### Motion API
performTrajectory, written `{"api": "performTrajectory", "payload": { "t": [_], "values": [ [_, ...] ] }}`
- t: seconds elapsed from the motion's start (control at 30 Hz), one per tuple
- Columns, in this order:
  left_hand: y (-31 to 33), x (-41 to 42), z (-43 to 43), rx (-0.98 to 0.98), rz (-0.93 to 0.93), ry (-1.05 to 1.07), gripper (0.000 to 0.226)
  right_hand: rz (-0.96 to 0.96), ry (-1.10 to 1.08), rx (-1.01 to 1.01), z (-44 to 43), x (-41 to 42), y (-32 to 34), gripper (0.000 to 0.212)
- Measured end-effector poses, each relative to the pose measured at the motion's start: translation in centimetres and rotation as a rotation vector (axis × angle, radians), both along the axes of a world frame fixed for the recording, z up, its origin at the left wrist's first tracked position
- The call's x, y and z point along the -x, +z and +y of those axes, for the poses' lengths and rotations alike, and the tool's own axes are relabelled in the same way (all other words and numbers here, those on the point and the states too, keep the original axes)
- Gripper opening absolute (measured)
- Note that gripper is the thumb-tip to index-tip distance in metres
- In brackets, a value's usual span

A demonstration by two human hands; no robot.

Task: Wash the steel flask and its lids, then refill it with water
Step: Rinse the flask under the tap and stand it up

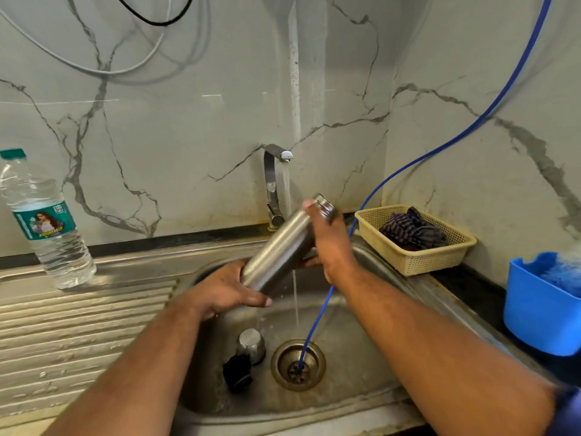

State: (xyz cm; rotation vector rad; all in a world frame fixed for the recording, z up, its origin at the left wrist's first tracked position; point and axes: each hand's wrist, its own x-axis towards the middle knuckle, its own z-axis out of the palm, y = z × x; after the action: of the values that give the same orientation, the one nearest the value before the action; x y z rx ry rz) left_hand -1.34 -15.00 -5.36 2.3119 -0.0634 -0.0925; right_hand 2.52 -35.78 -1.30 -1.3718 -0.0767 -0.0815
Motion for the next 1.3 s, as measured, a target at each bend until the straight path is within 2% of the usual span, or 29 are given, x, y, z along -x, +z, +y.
{"api": "performTrajectory", "payload": {
  "t": [0.07,0.13,0.23,0.33,0.43,0.53,0.63,0.87,0.93,1.0,1.07,1.2,1.23,1.3],
  "values": [
    [0.7,0.5,0.9,0.006,0.001,-0.009,0.092,0.052,-0.127,-0.072,-1.2,-1.3,0.0,0.031],
    [0.9,0.9,1.6,0.158,0.016,0.015,0.103,0.185,-0.136,0.0,-2.5,-2.3,-0.9,0.027],
    [1.3,0.9,1.8,0.439,-0.072,0.107,0.109,0.524,0.076,0.252,-4.1,-2.8,-2.9,0.025],
    [2.4,0.5,0.1,0.505,-0.259,0.162,0.092,0.708,0.414,0.52,-4.8,-2.9,-4.0,0.037],
    [3.3,0.3,-2.6,0.504,-0.418,0.188,0.073,0.616,0.499,0.679,-4.6,-2.8,-4.2,0.037],
    [3.3,0.2,-4.5,0.442,-0.513,0.162,0.067,0.484,0.464,0.759,-4.4,-2.6,-4.6,0.031],
    [2.9,0.0,-5.2,0.331,-0.6,0.13,0.069,0.451,0.469,0.768,-4.1,-2.3,-4.8,0.027],
    [2.7,-0.1,-5.8,0.255,-0.688,0.14,0.072,0.465,0.542,0.759,-3.8,-2.6,-4.8,0.031],
    [2.6,-0.3,-5.7,0.235,-0.718,0.193,0.066,0.55,0.561,0.697,-4.1,-2.6,-4.6,0.046],
    [2.5,-0.6,-5.6,0.27,-0.73,0.325,0.064,0.645,0.642,0.594,-4.8,-2.9,-4.6,0.071],
    [2.3,-0.9,-5.3,0.459,-0.681,0.491,0.063,0.667,0.668,0.486,-5.4,-3.2,-4.4,0.088],
    [1.7,-2.1,-3.8,1.113,-0.344,0.653,0.066,0.485,0.329,0.096,-5.0,-4.1,-3.8,0.066],
    [1.3,-2.3,-3.3,1.194,-0.258,0.652,0.065,0.446,0.247,0.033,-4.7,-4.4,-3.8,0.061],
    [0.6,-2.7,-2.6,1.229,-0.15,0.62,0.061,0.397,0.145,0.026,-4.1,-4.8,-4.0,0.057]
  ]
}}
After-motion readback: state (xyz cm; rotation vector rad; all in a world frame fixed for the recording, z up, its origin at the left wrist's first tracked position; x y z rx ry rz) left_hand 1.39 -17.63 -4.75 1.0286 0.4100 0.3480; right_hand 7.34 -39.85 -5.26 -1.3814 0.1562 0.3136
